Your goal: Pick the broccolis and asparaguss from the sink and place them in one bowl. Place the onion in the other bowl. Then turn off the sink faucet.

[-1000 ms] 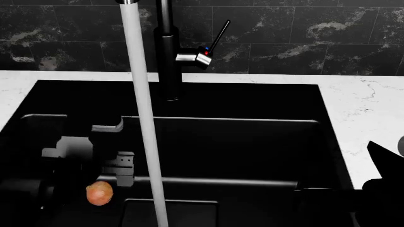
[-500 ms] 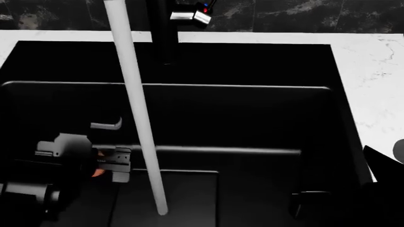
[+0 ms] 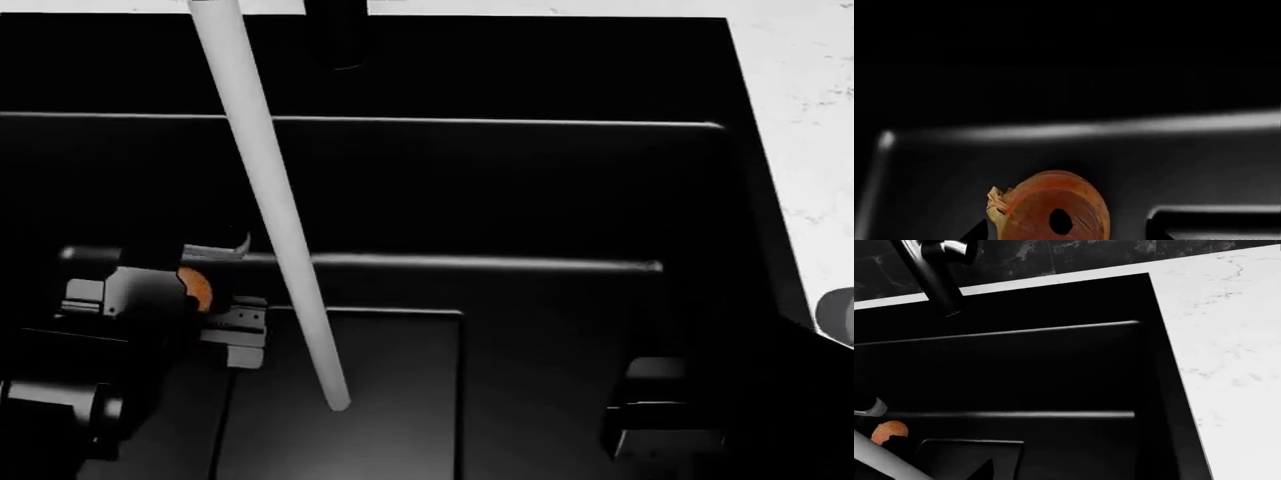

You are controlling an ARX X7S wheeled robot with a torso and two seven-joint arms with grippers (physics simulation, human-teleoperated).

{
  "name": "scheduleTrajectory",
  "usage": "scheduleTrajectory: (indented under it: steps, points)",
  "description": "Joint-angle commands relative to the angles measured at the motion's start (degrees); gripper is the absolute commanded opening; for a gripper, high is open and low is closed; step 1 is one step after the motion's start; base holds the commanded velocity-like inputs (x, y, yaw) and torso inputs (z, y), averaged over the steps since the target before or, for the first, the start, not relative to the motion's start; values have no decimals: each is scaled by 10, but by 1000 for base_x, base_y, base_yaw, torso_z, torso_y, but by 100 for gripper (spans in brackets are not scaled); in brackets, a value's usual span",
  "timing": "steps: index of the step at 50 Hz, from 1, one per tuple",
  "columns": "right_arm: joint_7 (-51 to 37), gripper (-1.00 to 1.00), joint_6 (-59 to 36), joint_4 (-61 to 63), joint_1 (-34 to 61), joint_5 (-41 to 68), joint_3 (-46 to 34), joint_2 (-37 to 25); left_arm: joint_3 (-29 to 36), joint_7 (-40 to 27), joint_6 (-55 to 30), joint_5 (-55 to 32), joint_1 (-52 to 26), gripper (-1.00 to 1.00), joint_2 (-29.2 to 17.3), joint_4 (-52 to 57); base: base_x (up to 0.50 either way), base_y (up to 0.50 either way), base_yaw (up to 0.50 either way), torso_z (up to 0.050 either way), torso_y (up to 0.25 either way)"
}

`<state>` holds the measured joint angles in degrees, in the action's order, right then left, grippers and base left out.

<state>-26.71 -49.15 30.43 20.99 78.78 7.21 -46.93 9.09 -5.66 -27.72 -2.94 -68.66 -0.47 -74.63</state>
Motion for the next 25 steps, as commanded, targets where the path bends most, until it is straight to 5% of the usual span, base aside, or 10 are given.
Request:
scheduleTrajectory:
  steps: [1,2,25]
  points:
    - [2,100,-2,-7,9,-4,-11,3,-20,-5,16,11,0,100,-5,-4,0,0,0,0,0]
    - [3,100,-2,-8,9,-6,-13,4,-24,-9,22,10,1,-100,-5,-4,0,0,0,0,0]
    - [10,100,9,-3,-9,-5,-3,1,0,35,31,11,0,-100,1,37,0,0,0,0,0]
